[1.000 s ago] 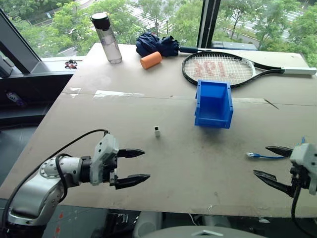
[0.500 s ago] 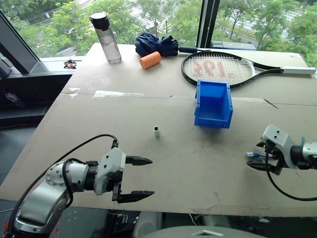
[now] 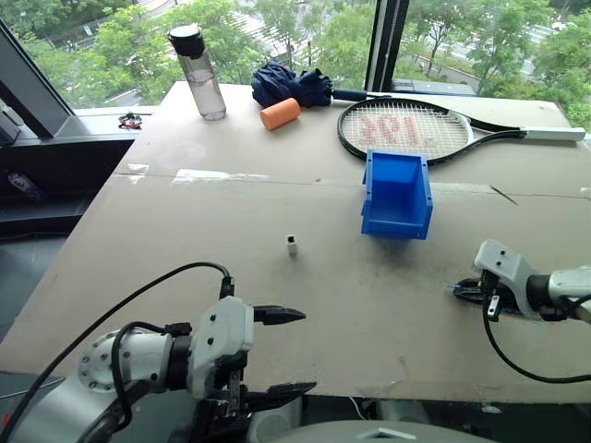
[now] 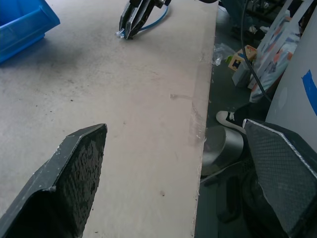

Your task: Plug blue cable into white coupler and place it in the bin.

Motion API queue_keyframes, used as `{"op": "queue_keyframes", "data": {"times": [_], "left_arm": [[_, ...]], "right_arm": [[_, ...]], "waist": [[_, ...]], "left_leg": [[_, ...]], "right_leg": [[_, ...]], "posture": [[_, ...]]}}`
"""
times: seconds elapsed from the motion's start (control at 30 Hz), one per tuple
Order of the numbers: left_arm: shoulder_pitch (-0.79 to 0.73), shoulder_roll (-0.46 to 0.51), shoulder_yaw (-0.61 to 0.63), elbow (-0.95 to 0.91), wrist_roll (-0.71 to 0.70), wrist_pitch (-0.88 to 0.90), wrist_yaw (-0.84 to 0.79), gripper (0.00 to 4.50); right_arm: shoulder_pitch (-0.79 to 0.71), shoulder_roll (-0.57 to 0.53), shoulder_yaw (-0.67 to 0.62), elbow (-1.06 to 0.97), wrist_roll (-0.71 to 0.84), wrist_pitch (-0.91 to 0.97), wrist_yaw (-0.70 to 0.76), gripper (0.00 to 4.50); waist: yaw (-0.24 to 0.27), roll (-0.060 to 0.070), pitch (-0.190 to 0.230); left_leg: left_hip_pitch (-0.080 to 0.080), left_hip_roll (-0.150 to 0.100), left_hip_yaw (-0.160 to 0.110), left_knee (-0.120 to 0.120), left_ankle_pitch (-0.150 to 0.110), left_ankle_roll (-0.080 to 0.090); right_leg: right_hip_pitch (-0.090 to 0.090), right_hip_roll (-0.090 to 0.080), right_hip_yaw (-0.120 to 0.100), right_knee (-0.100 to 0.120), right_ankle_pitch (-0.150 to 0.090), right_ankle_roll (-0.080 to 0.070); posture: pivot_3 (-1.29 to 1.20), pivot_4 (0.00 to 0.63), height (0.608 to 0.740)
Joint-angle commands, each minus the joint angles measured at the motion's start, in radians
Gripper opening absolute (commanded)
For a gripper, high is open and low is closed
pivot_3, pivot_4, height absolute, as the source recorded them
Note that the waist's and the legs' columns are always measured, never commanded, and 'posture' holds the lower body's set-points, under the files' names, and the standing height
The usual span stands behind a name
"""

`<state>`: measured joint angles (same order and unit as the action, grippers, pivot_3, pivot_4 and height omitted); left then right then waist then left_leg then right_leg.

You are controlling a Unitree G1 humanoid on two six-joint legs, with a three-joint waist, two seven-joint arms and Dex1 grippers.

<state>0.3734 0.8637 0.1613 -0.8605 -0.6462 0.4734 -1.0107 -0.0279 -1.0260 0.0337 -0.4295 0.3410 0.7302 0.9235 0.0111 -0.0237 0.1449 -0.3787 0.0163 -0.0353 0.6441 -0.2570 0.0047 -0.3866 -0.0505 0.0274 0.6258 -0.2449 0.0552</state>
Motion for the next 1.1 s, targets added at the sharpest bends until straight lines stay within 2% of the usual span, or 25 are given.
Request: {"op": "queue_keyframes", "data": {"times": [0.03,0.2,0.3,0.43,0.5,0.6,0.7,0.9,1.0,1.1], "left_arm": [[-0.063,0.019,0.009,-0.004,-0.016,0.023,0.03,4.5],[-0.192,0.049,-0.034,0.045,-0.004,0.064,0.044,4.5],[-0.252,0.054,-0.055,0.076,0.002,0.077,0.048,4.5],[-0.388,0.027,-0.135,0.183,0.072,0.062,0.066,4.5],[-0.478,-0.016,-0.199,0.253,0.094,0.066,0.066,4.5],[-0.553,-0.052,-0.27,0.308,0.149,0.087,0.085,4.5],[-0.652,-0.097,-0.368,0.366,0.212,0.148,0.125,4.5],[-0.772,-0.184,-0.462,0.497,0.259,0.142,0.088,4.5],[-0.825,-0.227,-0.525,0.593,0.314,0.113,0.066,4.5],[-0.868,-0.265,-0.582,0.678,0.373,0.069,0.039,4.5]], "right_arm": [[-0.1,0.056,0.062,-0.137,0.028,0.074,-0.034,0.04],[-0.335,0.219,0.291,-0.11,-0.057,0.146,-0.098,0.04],[-0.428,0.265,0.407,-0.046,-0.145,0.117,-0.106,0.04],[-0.497,0.373,0.456,0.065,-0.172,0.115,-0.135,0.04],[-0.477,0.352,0.443,0.068,-0.18,0.092,-0.115,0.84],[-0.423,0.318,0.373,0.021,-0.162,0.055,-0.107,1.96],[-0.263,0.329,0.144,-0.101,-0.045,-0.026,-0.11,3.3],[0.119,0.277,-0.182,-0.327,0.091,-0.095,-0.053,3.3],[0.34,0.31,-0.328,-0.413,0.101,-0.142,-0.064,3.3],[0.464,0.356,-0.404,-0.476,0.1,-0.166,-0.11,3.3]], "waist": [[-0.003,0.0,0.0],[-0.005,-0.001,0.0],[-0.003,0.0,0.001],[0.001,0.0,0.001],[0.004,0.0,0.001],[0.003,-0.001,0.0],[0.002,-0.001,0.0],[0.001,-0.001,0.0],[-0.002,0.0,0.0],[-0.001,0.0,0.0]], "left_leg": [[0.0,0.0,0.0,0.0,0.0,0.0],[0.0,0.001,0.0,0.0,0.0,0.0],[-0.001,0.0,-0.001,0.0,0.0,0.0],[-0.002,-0.002,-0.002,0.0,0.0,0.0],[-0.002,-0.002,-0.002,0.0,0.0,0.0],[-0.002,-0.004,-0.003,0.001,0.0,0.0],[-0.003,-0.005,-0.003,0.001,0.0,0.0],[-0.002,-0.005,-0.006,0.001,0.0,0.001],[-0.001,-0.004,-0.005,0.001,0.0,0.001],[-0.001,-0.004,-0.005,0.002,0.0,0.001]], "right_leg": [[0.0,0.001,0.0,0.0,0.0,0.0],[0.0,0.002,0.0,0.0,0.0,-0.001],[-0.001,0.002,0.0,0.0,0.001,-0.001],[-0.002,0.001,0.0,0.0,0.001,-0.001],[-0.001,0.001,0.0,0.0,0.001,-0.001],[-0.001,-0.001,-0.001,0.0,0.003,0.003],[-0.001,-0.001,-0.001,0.0,0.003,0.003],[0.001,0.0,-0.003,0.001,0.003,0.004],[0.001,0.001,-0.002,0.001,0.003,0.004],[0.002,0.001,-0.002,0.002,0.003,0.005]], "posture": [[0.0,0.15,0.74],[0.0,0.15,0.74],[0.0,0.15,0.74],[0.0,0.15,0.74],[0.0,0.15,0.74],[0.0,0.15,0.74],[0.0,0.15,0.74],[0.0,0.15,0.74],[0.0,0.15,0.74],[0.0,0.15,0.74]]}}
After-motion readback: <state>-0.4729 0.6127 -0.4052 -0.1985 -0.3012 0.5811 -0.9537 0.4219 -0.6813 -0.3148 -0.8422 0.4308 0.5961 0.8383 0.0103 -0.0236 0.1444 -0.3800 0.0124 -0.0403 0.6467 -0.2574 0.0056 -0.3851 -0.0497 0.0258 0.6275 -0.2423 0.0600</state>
